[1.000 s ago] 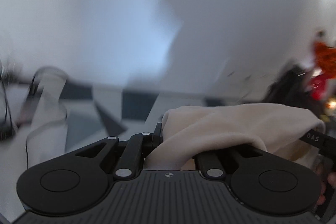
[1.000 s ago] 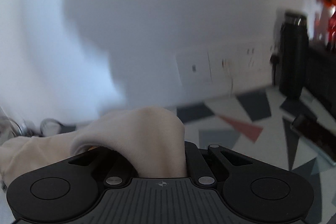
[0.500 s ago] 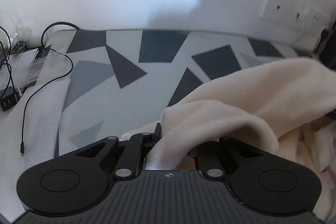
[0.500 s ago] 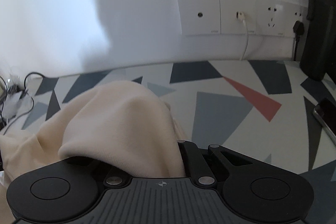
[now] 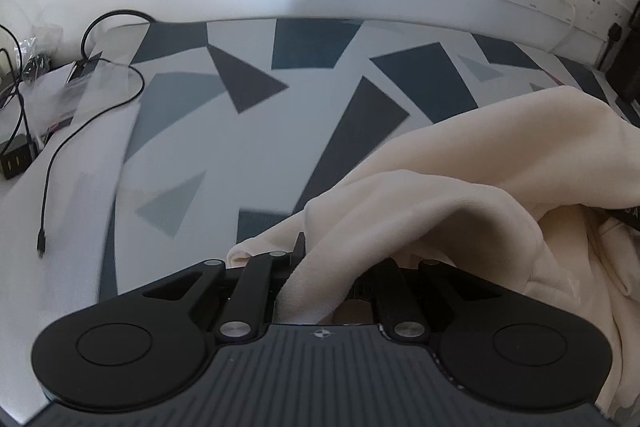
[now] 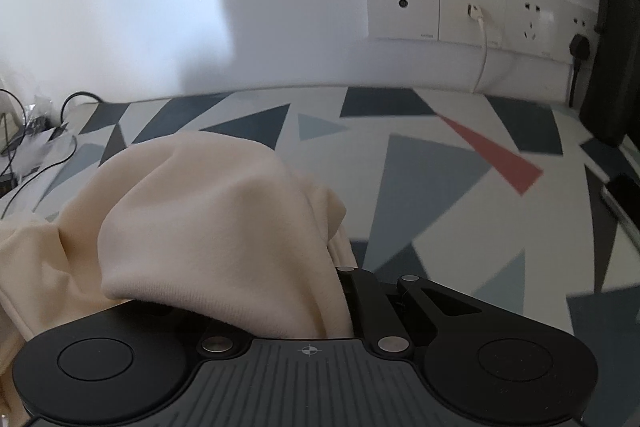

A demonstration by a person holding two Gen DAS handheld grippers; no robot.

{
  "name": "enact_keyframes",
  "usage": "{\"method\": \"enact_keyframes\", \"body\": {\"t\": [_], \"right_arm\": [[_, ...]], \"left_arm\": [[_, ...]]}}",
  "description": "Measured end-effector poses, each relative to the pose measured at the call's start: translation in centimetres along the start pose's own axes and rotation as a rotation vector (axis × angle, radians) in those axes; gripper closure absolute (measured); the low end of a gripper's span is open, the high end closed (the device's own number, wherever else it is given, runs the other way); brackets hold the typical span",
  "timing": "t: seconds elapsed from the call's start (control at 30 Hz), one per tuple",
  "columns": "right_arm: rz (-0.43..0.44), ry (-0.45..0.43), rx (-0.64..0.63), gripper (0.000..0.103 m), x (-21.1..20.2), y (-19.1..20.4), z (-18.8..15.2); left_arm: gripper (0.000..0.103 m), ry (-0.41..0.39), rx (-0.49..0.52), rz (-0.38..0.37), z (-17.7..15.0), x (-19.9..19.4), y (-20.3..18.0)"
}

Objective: Fold clothes
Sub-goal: 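Lower the cream sweatshirt onto the table with both grippers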

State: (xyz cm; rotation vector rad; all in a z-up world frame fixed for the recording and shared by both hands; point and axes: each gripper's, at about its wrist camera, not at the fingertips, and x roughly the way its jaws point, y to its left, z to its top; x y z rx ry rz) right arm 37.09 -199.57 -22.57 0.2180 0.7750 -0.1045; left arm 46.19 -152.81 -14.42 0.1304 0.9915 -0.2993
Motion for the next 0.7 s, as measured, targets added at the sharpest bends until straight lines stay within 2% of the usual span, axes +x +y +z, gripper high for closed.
{"method": "enact_keyframes", "body": {"t": [0.17,0.4,0.5,0.57,0.6,0.63,0.7], "right_arm": [[0.008,0.014,0.011,0.097,-2.3,0.3,-2.4],[-0.037,0.022,0.019,0.095,-4.9,1.2,-4.4],[-0.065,-0.014,0.042,0.08,-6.5,1.5,-3.8],[-0.084,-0.038,0.057,0.06,-7.6,1.7,-3.3],[-0.093,-0.05,0.065,0.036,-8.1,1.8,-3.1],[-0.102,-0.062,0.073,0.024,-8.7,1.9,-2.9],[-0.104,-0.087,0.07,0.016,-10.2,2.0,-2.7]], "left_arm": [[0.091,0.011,0.003,-0.027,-2.7,-1.9,0.2],[0.09,0.007,0.01,-0.086,-5.3,-3.5,1.1],[0.084,0.012,0.035,-0.1,-5.0,-3.6,1.2],[0.07,0.018,0.029,-0.13,-4.4,-4.1,1.7],[0.052,0.012,0.023,-0.156,-4.1,-4.6,2.0],[0.034,-0.004,0.02,-0.178,-4.0,-5.4,2.5],[0.026,-0.045,0.018,-0.218,-4.0,-7.1,3.7]]}}
